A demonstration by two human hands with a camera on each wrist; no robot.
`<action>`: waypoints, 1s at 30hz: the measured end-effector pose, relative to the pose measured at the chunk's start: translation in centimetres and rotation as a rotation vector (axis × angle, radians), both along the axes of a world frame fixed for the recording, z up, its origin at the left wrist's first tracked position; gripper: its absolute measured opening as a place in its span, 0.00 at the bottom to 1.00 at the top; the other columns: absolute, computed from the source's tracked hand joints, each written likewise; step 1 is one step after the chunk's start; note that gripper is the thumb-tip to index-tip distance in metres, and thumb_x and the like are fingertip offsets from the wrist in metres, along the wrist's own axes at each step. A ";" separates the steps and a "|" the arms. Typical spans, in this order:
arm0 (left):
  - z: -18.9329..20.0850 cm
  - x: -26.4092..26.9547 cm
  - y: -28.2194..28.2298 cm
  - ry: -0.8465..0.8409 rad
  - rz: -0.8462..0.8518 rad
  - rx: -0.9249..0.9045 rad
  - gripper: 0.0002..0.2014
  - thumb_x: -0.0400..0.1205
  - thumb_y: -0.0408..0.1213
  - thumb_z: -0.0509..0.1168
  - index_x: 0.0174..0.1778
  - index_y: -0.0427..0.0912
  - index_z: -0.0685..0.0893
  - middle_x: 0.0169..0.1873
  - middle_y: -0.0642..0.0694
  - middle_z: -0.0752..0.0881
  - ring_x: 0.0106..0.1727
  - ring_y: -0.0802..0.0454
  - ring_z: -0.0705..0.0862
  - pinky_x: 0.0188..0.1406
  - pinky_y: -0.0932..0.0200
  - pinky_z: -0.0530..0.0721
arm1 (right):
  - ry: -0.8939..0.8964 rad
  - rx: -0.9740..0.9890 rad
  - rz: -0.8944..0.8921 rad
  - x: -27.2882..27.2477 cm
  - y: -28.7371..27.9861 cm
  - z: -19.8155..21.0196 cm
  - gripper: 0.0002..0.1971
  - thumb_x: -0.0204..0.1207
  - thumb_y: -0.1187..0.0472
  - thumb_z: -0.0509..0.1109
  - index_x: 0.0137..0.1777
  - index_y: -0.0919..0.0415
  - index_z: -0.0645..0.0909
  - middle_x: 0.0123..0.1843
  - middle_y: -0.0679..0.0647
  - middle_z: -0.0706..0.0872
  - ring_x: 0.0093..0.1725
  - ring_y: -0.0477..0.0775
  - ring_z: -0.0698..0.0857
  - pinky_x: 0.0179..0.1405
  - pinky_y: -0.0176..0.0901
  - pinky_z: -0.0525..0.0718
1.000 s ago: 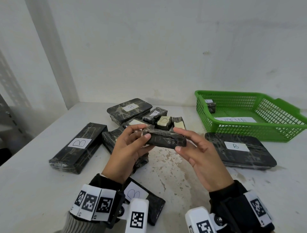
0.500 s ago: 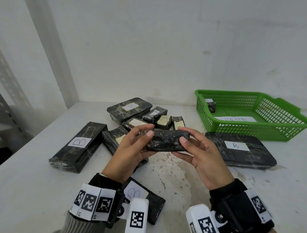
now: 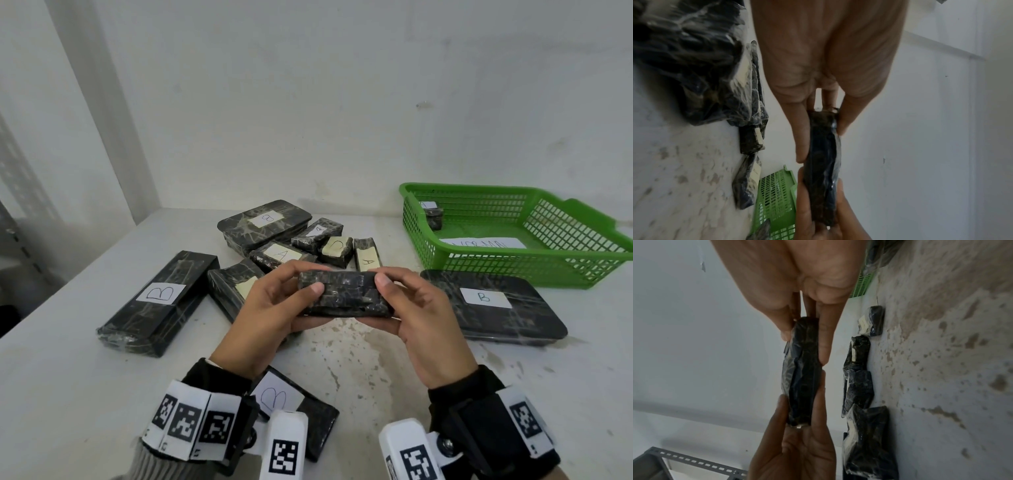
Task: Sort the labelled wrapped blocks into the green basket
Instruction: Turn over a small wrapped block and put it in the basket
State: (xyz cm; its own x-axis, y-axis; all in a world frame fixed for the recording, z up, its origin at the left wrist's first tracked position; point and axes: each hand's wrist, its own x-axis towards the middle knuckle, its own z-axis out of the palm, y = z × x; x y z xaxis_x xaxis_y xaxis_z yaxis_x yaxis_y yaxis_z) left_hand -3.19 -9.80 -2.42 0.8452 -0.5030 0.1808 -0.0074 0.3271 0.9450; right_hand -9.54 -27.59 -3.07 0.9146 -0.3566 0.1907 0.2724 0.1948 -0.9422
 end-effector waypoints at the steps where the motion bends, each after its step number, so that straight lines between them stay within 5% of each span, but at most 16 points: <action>1: -0.1 0.1 0.0 -0.021 0.029 0.004 0.08 0.81 0.28 0.65 0.55 0.37 0.85 0.48 0.39 0.90 0.53 0.40 0.90 0.44 0.53 0.91 | 0.011 0.000 0.017 0.0 0.1 0.0 0.08 0.72 0.57 0.70 0.47 0.58 0.87 0.41 0.53 0.91 0.43 0.50 0.91 0.37 0.44 0.90; 7: -0.2 0.0 0.0 -0.052 0.044 0.040 0.08 0.83 0.25 0.65 0.54 0.36 0.85 0.42 0.46 0.90 0.52 0.42 0.90 0.44 0.53 0.92 | 0.028 -0.025 0.040 -0.1 0.4 0.2 0.10 0.69 0.56 0.74 0.46 0.61 0.84 0.42 0.53 0.89 0.44 0.49 0.91 0.36 0.45 0.90; 11: -0.1 -0.3 -0.1 0.013 -0.047 0.055 0.13 0.76 0.32 0.72 0.56 0.38 0.86 0.54 0.37 0.89 0.55 0.39 0.90 0.53 0.47 0.90 | 0.033 -0.027 -0.028 -0.1 0.0 0.0 0.01 0.75 0.67 0.73 0.44 0.64 0.84 0.39 0.58 0.91 0.39 0.55 0.92 0.30 0.45 0.90; 18: -0.4 0.0 -0.1 -0.009 0.092 0.088 0.09 0.81 0.20 0.65 0.55 0.32 0.84 0.48 0.35 0.88 0.45 0.46 0.91 0.36 0.58 0.90 | 0.061 -0.033 0.056 -0.3 0.6 0.2 0.15 0.64 0.55 0.77 0.47 0.62 0.84 0.40 0.51 0.90 0.44 0.49 0.91 0.36 0.44 0.91; 24: -0.1 -0.2 0.0 0.063 -0.030 0.036 0.16 0.76 0.29 0.73 0.59 0.33 0.84 0.54 0.32 0.89 0.55 0.37 0.90 0.50 0.48 0.91 | 0.085 -0.023 -0.014 0.0 0.2 -0.1 0.07 0.72 0.70 0.76 0.48 0.64 0.83 0.46 0.62 0.91 0.44 0.57 0.92 0.31 0.42 0.90; 30: -0.5 0.1 -0.1 0.010 0.067 0.072 0.12 0.81 0.20 0.65 0.57 0.35 0.85 0.48 0.36 0.90 0.49 0.41 0.91 0.40 0.57 0.91 | 0.084 -0.028 0.034 0.0 0.3 -0.2 0.11 0.68 0.63 0.78 0.50 0.61 0.83 0.48 0.57 0.91 0.47 0.53 0.92 0.37 0.43 0.90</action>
